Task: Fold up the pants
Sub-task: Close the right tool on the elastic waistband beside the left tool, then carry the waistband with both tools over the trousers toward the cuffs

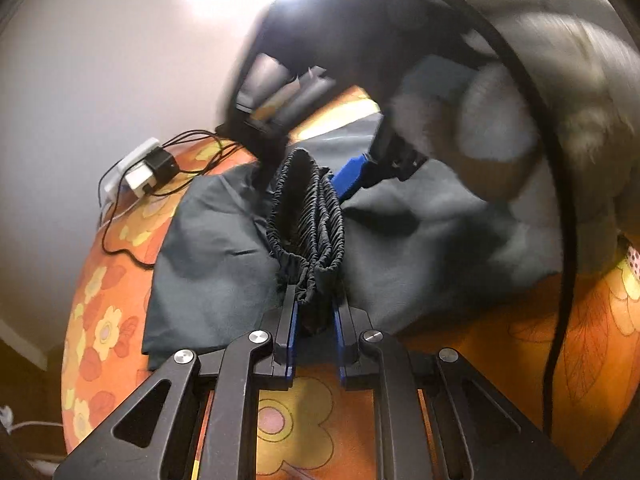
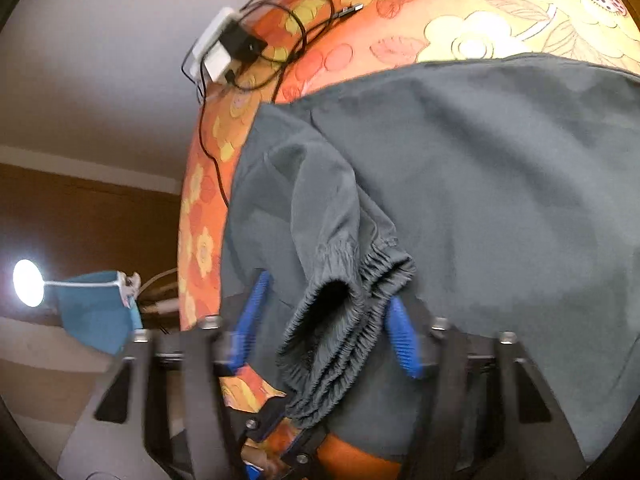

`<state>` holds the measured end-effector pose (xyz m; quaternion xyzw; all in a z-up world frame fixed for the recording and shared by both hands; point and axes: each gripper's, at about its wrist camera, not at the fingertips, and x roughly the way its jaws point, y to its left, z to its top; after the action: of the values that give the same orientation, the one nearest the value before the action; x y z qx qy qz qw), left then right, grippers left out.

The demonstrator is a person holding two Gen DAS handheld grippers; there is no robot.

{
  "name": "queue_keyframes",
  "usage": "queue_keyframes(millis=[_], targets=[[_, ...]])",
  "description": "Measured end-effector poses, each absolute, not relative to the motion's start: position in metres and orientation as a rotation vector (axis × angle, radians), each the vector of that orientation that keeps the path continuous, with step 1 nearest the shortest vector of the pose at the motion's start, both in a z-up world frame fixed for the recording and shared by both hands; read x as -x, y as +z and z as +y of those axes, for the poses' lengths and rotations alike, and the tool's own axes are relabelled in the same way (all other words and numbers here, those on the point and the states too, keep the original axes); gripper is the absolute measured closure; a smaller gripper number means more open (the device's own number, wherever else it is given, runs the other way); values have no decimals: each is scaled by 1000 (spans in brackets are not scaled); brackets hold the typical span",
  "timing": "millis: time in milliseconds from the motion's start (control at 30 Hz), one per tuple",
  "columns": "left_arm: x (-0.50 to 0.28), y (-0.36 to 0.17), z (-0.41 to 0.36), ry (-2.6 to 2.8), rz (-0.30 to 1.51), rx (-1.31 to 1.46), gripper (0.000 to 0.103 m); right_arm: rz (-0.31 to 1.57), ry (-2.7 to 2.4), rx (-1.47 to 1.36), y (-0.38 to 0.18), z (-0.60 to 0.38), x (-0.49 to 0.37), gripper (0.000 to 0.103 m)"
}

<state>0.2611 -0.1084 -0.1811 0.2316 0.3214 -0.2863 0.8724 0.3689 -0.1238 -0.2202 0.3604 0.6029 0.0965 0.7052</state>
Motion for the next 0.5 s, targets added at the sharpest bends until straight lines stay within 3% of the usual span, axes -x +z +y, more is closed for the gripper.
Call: queue_keyframes(millis=[100,200,500], targets=[[-263,-178,-104,-582,677,-459,84,1347,210,-769,-221,-128,-367,74],[-265,-177,-103,-572,683,-446,84,1330,222,-759,-216,-136,-367,80],[-274,-163,-100,-534,675,-379,75,1278,261,-747,-196,-147,-370,84]])
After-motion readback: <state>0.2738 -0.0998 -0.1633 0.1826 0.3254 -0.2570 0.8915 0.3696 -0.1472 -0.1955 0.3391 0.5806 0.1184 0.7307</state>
